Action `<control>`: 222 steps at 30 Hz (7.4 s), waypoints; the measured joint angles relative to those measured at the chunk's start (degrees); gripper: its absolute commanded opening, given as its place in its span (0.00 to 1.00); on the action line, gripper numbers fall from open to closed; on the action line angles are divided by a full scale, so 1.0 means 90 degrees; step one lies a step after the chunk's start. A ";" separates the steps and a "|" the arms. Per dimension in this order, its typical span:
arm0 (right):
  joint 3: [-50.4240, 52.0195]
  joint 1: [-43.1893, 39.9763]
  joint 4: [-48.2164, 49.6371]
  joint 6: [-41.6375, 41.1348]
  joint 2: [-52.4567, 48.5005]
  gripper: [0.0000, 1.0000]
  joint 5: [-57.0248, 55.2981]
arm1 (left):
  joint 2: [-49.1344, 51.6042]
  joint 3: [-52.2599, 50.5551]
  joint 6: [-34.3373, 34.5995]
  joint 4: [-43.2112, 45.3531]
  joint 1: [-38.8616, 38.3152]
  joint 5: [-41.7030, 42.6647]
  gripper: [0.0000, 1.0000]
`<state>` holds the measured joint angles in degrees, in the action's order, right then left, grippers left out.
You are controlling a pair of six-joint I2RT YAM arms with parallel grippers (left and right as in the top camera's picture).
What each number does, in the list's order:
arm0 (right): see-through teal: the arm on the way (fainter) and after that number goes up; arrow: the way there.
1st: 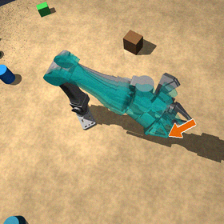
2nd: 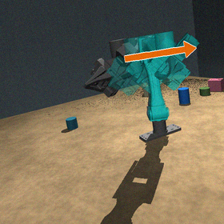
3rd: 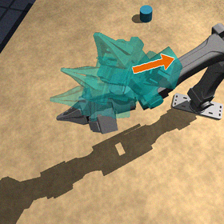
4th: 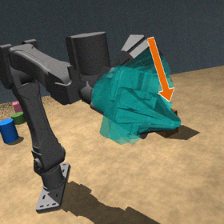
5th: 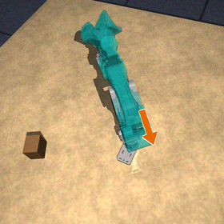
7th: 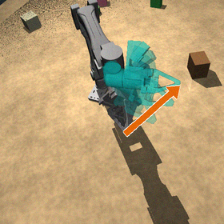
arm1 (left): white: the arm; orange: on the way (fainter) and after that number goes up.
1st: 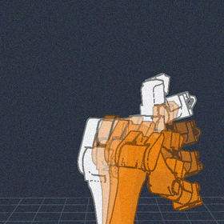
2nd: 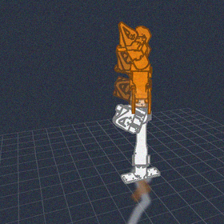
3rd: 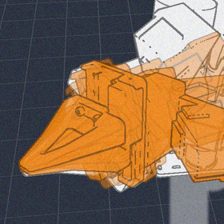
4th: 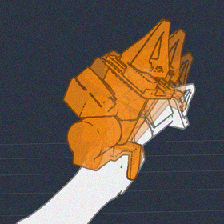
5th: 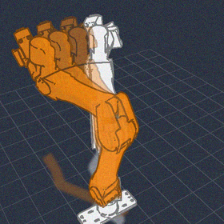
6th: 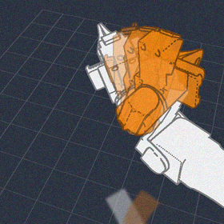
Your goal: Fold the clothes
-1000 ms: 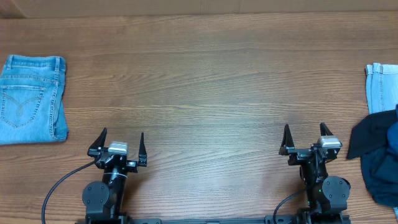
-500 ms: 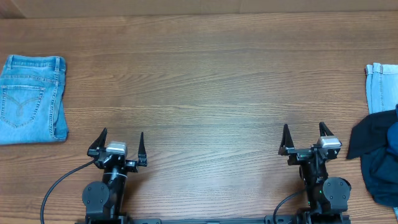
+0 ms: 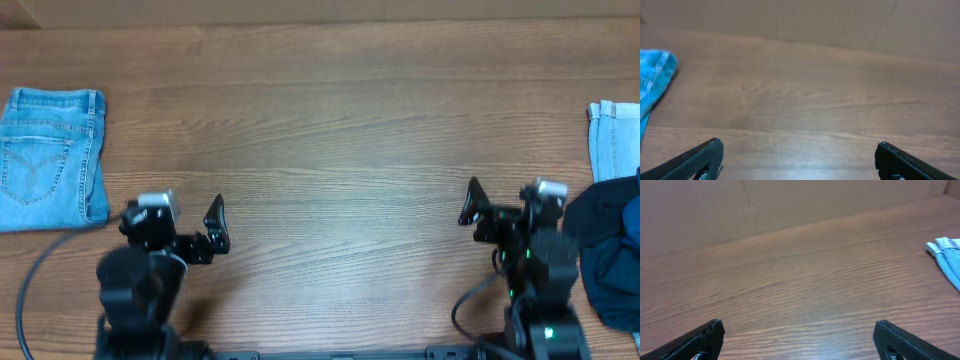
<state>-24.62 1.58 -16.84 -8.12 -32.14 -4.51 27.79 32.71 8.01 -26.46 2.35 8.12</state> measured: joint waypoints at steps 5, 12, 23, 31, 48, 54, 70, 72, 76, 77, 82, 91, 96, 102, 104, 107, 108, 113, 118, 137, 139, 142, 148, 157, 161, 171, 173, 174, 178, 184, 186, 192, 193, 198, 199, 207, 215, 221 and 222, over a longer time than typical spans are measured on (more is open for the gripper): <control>-0.1401 0.0000 -0.0520 -0.0097 -0.1904 1.00 0.0792 | 0.2021 0.2171 -0.0002 -0.1938 0.0000 0.0148 1.00; -0.2987 -0.2472 -0.1603 -0.0646 -0.2278 1.00 -0.0211 | 0.2348 0.2426 -0.0002 -0.1970 0.0000 0.0168 1.00; -0.4048 -0.6557 0.0119 -0.0444 -0.6156 0.93 -0.0192 | 0.2747 0.2443 -0.0002 -0.1868 0.0005 0.0168 1.00; -0.4051 -0.6552 0.0250 -0.0223 -0.7223 1.00 -0.0265 | 0.2749 0.2443 0.0000 -0.1744 0.0005 0.0168 1.00; -0.4306 -0.7803 -0.0085 -0.0850 -0.6722 1.00 -0.0323 | 0.3184 0.2443 -0.0002 -0.1676 0.0005 0.0168 1.00; -0.4311 -0.7791 0.0078 -0.0850 -0.7283 0.60 0.0197 | 0.3184 0.2443 -0.0002 -0.1627 0.0005 0.0168 1.00; -0.7057 -0.3279 -0.2171 -0.0529 -0.5734 0.23 0.3988 | 0.3184 0.2443 -0.0002 -0.1581 0.0002 0.0187 1.00; -0.7155 -0.1817 -0.3228 0.0117 -0.5695 0.56 0.3818 | 0.3189 0.2443 0.0056 -0.1603 0.0000 0.0194 1.00; -0.7140 0.0318 -0.4656 0.0952 -0.6409 0.51 0.2574 | 0.3196 0.2443 0.0119 -0.1683 0.0005 0.0194 1.00; -0.7133 0.0551 -0.4704 0.1022 -0.6603 0.55 0.2222 | 0.3194 0.2443 0.0119 -0.1695 0.0002 0.0194 1.00; -0.7125 0.0321 -0.4512 0.0935 -0.6669 0.68 0.1411 | 0.3196 0.2443 0.0119 -0.1705 0.0005 0.0194 1.00; -0.7128 0.0299 -0.3810 0.2613 -0.8167 0.77 0.1489 | 0.3196 0.2443 0.0121 -0.1724 0.0005 0.0194 1.00; -0.7099 0.0474 -0.2176 0.3920 -0.8976 0.91 0.2149 | 0.3196 0.2446 0.0119 -0.1724 0.0005 0.0194 1.00; -0.7099 0.0923 -0.1273 0.4359 -0.9534 0.91 0.2312 | 0.3196 0.2446 0.0124 -0.1727 0.0005 0.0192 1.00; -0.7099 0.0957 -0.0981 0.4386 -0.9678 0.91 0.2261 | 0.3196 0.2446 0.0124 -0.1727 0.0005 0.0194 1.00; -0.7099 0.0959 -0.0680 0.4405 -0.9748 0.91 0.2130 | 0.3196 0.2446 0.0124 -0.1729 0.0005 0.0192 1.00; -0.7099 0.0959 -0.0597 0.4408 -0.9748 0.85 0.2118 | 0.3196 0.2446 0.0124 -0.1729 0.0005 0.0194 1.00; -0.7099 0.0959 -0.0461 0.4420 -0.9962 0.11 0.2050 | 0.3196 0.2446 0.0124 -0.1729 0.0005 0.0194 1.00; -0.7099 0.0959 -0.0430 0.3937 -1.0098 0.04 0.1882 | 0.3196 0.2446 0.0124 -0.1729 0.0005 0.0194 1.00; -1.0020 0.1977 -0.2858 0.3422 -0.6336 0.04 0.0505 | 0.3196 0.2446 0.0267 -0.1727 0.0005 0.0357 1.00; -1.0365 0.1984 -0.2399 0.3356 -0.6312 0.04 -0.1243 | 0.3196 0.2446 0.0267 -0.1727 0.0005 0.0362 1.00; -1.0846 0.1739 -0.1377 0.3371 -0.6142 0.04 -0.3976 | 0.3196 0.2446 0.0267 -0.1724 0.0005 0.0362 1.00; -1.1028 0.1547 -0.1838 0.3415 -0.5778 0.04 -0.4864 | 0.3196 0.2446 0.0267 -0.1727 0.0005 0.0389 1.00; -1.1026 0.1581 -0.3089 0.3553 -0.5860 0.04 -0.1865 | 0.3196 0.2446 0.0267 -0.1729 0.0005 0.0432 1.00; -1.1026 0.1586 -0.3135 0.3572 -0.5865 0.04 -0.1656 | 0.3196 0.2446 0.0267 -0.1729 0.0005 0.0432 1.00; -1.1026 0.1586 -0.3466 0.3572 -0.5872 0.04 -0.1229 | 0.3196 0.2446 0.0270 -0.1532 0.0005 0.0753 1.00; -1.1026 0.1586 -0.3451 0.3480 -0.5877 0.04 -0.0680 | 0.3196 0.2446 0.0272 -0.1372 0.0005 0.1013 1.00; -1.1026 0.1583 -0.3432 0.3371 -0.5877 0.04 -0.0362 | 0.3196 0.2446 0.0272 -0.1333 0.0005 0.1112 1.00; -1.1026 0.1586 -0.3417 0.3060 -0.5877 0.04 0.0483 | 0.3196 0.2446 0.0287 -0.1290 0.0005 0.1358 1.00; -1.1026 0.1586 -0.3417 0.2684 -0.5877 0.04 0.0498 | 0.3196 0.2446 0.0287 -0.1241 0.0005 0.1625 0.95; -1.1026 0.1586 -0.3415 0.2392 -0.5877 0.04 0.0763 | 0.3196 0.2446 0.0289 -0.1115 -0.0015 0.1824 0.89; -1.1026 0.1659 -0.3145 0.1141 -0.5935 0.04 0.1919 | 0.3201 0.2448 0.0274 -0.0163 -0.1338 0.1775 0.90; -1.1026 0.1778 -0.3036 0.0928 -0.5960 0.04 0.2118 | 0.3245 0.2460 0.0318 0.0308 -0.1812 0.1685 0.91; -1.1026 0.2463 -0.2744 0.0396 -0.5979 0.04 0.2494 | 0.3980 0.2509 0.0741 0.2045 -0.3558 0.1457 0.95; -1.1026 0.2487 -0.2747 0.0316 -0.5996 0.04 0.2514 | 0.4138 0.2509 0.0814 0.2249 -0.3764 0.1455 0.95; -1.1026 0.2489 -0.2834 -0.0131 -0.6625 0.04 0.2288 | 0.4447 0.2504 0.1290 0.2960 -0.4473 0.1770 0.89; -1.1026 0.2448 -0.2851 -0.0146 -0.6705 0.04 0.2152 | 0.4447 0.2504 0.1457 0.2892 -0.4473 0.1974 0.93; -1.1026 0.2448 -0.2535 -0.0539 -0.6705 0.04 0.2647 | 0.4636 0.2504 0.1486 0.2875 -0.4473 0.1387 0.94; -1.1026 0.2448 -0.2499 -0.0614 -0.6705 0.03 0.2749 | 0.4724 0.2501 0.1498 0.2895 -0.4473 0.1348 0.94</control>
<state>-123.85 23.62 -39.33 -13.65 -92.49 20.23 70.30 55.22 21.50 -0.40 -37.91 20.25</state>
